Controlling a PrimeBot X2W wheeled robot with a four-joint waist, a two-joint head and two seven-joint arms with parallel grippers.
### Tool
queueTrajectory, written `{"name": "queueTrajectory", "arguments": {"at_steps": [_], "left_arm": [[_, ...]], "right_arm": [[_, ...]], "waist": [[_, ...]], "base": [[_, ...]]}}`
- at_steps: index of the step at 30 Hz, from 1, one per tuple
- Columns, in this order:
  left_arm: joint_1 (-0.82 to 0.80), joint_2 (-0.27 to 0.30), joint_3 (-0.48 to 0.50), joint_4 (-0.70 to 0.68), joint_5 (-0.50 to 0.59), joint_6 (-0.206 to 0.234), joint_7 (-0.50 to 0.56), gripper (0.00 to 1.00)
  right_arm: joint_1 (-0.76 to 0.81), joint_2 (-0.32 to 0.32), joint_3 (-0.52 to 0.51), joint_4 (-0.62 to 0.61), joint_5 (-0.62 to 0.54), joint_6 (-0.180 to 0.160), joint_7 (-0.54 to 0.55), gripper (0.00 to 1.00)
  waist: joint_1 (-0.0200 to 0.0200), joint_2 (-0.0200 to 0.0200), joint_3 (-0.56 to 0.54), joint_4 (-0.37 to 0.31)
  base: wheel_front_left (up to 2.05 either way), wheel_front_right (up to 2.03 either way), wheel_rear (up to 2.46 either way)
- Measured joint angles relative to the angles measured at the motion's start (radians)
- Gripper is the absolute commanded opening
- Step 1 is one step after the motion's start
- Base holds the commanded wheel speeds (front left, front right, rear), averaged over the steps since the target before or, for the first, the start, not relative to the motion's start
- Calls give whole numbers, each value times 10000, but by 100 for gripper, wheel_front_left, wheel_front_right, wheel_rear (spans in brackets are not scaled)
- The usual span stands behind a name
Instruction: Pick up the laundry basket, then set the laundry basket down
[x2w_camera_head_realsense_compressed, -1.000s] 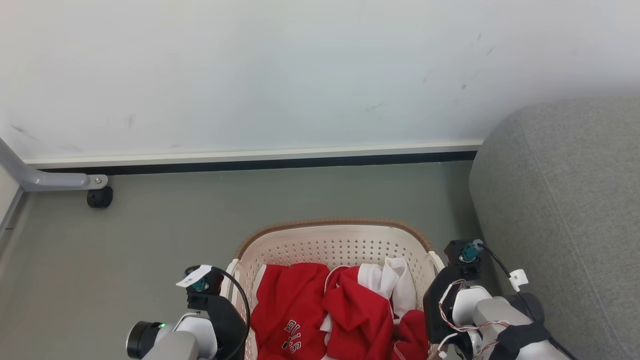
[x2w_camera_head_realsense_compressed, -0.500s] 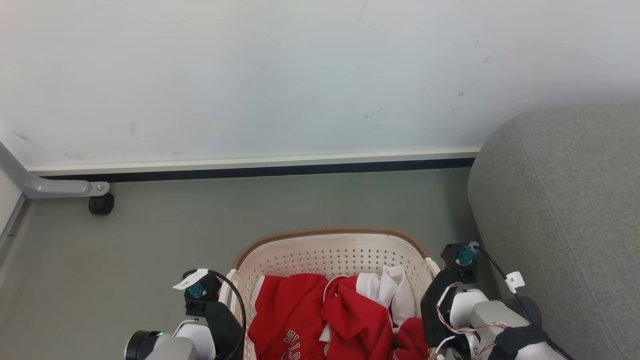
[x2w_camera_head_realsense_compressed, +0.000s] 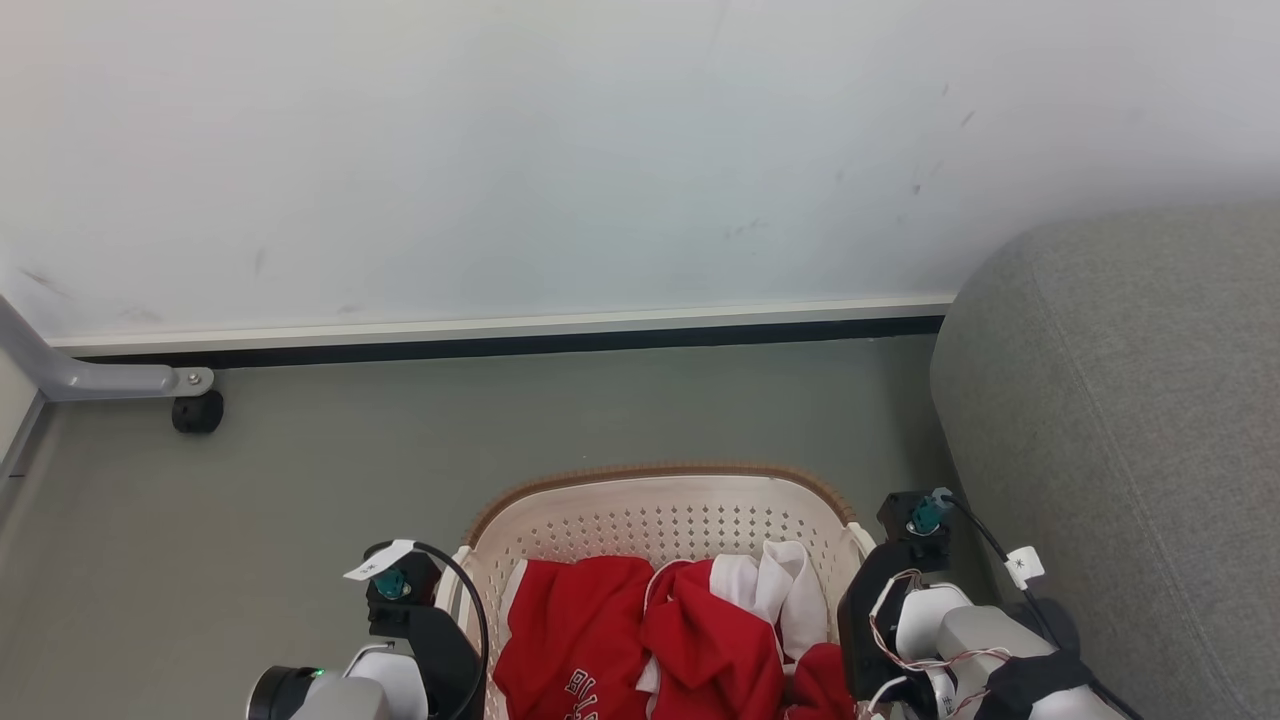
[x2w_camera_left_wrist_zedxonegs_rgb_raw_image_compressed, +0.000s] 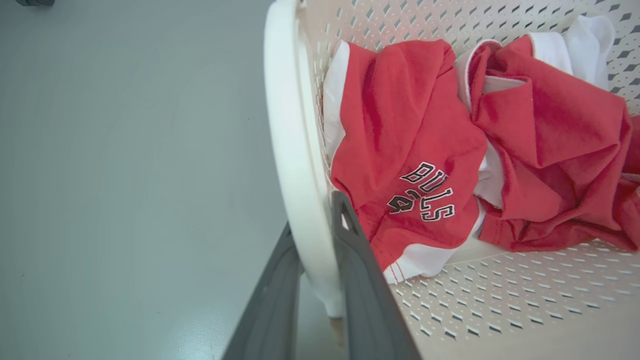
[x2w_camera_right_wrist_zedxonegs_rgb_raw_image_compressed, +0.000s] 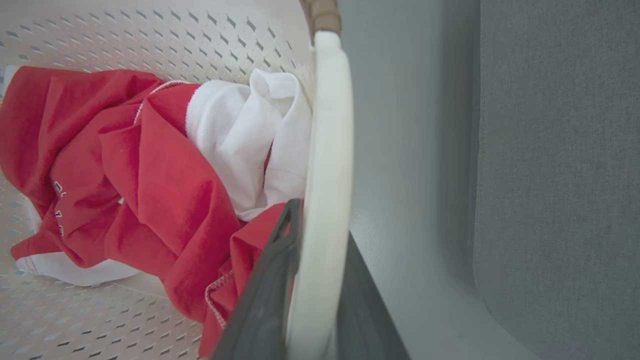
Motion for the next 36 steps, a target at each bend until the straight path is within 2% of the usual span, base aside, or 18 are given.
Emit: {"name": "queueTrajectory", "arguments": {"at_steps": [36], "left_arm": [[204,81,-272,-96,-401,0,31,0]], "right_arm": [[-7,-2,784,94,890,-90,-65,0]], "waist": [[0,0,-174,-1]], "base": [[0,0,0]]}}
